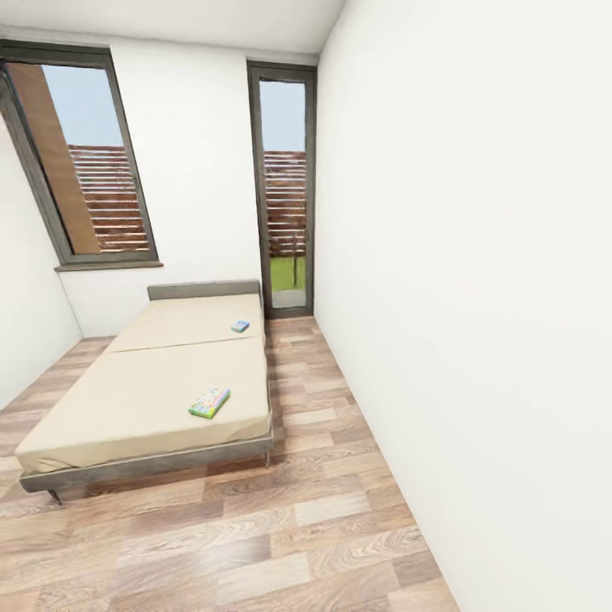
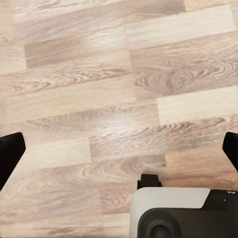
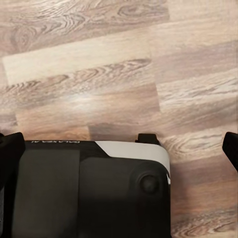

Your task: Put all the toys in the child's room - the three board games (two on the bed and one on the table), the two jigsaw puzzles on the table, and the tennis ball on the table - inside the toy box on the table in the child's room.

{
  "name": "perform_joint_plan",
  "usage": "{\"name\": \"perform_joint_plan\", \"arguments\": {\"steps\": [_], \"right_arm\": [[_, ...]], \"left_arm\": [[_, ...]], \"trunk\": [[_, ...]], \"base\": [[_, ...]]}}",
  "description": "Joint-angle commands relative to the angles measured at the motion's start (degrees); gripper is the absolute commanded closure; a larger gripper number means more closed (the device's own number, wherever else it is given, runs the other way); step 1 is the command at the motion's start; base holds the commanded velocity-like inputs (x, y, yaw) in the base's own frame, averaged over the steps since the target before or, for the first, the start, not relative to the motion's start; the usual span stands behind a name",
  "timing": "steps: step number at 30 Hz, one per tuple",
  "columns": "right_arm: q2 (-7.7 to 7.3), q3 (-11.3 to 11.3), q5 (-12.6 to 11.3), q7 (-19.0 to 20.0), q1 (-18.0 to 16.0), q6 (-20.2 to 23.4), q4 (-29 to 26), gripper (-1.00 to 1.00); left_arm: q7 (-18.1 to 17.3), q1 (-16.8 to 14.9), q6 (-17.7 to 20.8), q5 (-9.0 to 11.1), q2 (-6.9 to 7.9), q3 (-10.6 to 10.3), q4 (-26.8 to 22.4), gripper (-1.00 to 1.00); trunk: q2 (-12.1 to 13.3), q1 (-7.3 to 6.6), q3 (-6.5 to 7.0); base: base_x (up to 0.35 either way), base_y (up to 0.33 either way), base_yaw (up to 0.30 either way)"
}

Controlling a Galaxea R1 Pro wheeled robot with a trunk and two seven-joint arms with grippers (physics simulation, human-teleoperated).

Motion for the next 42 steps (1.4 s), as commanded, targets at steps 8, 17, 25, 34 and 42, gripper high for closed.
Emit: {"name": "perform_joint_plan", "arguments": {"steps": [8, 17, 25, 34, 42], "right_arm": [[0.0, 0.0, 0.0, -0.2, 0.0, 0.2, -0.1, -1.0], [0.01, 0.0, 0.0, -0.2, 0.0, 0.2, -0.1, -1.0], [0.0, 0.0, 0.0, -0.2, 0.0, 0.2, -0.1, -1.0], [-0.05, 0.0, 0.0, -0.2, 0.0, 0.0, -0.1, -1.0], [-0.13, 0.0, -0.2, -0.2, 0.0, -4.9, 0.2, -1.0]], "left_arm": [[0.1, -0.1, -0.2, 0.1, -0.01, -0.1, 0.1, -1.0], [0.1, -0.1, -0.2, 0.1, -0.01, -0.2, 0.1, -1.0], [0.0, -0.1, -0.2, -0.1, -0.01, -0.2, 0.4, -1.0], [-0.1, 0.0, -0.3, -0.2, -0.01, -0.3, 0.5, -1.0], [-0.1, -0.1, -0.7, -0.2, 0.03, -0.4, 0.5, -1.0]], "trunk": [[-0.1, 0.03, -0.34], [-0.1, 0.03, -0.59], [-0.1, 0.03, -0.82], [-0.1, 0.03, -0.96], [-0.1, 0.03, -1.04]], "base": [[0.0, 0.0, 0.279], [0.0, 0.0, 0.279], [0.0, 0.0, 0.279], [0.0, 0.0, 0.149], [0.117, 0.0, 0.014]]}}
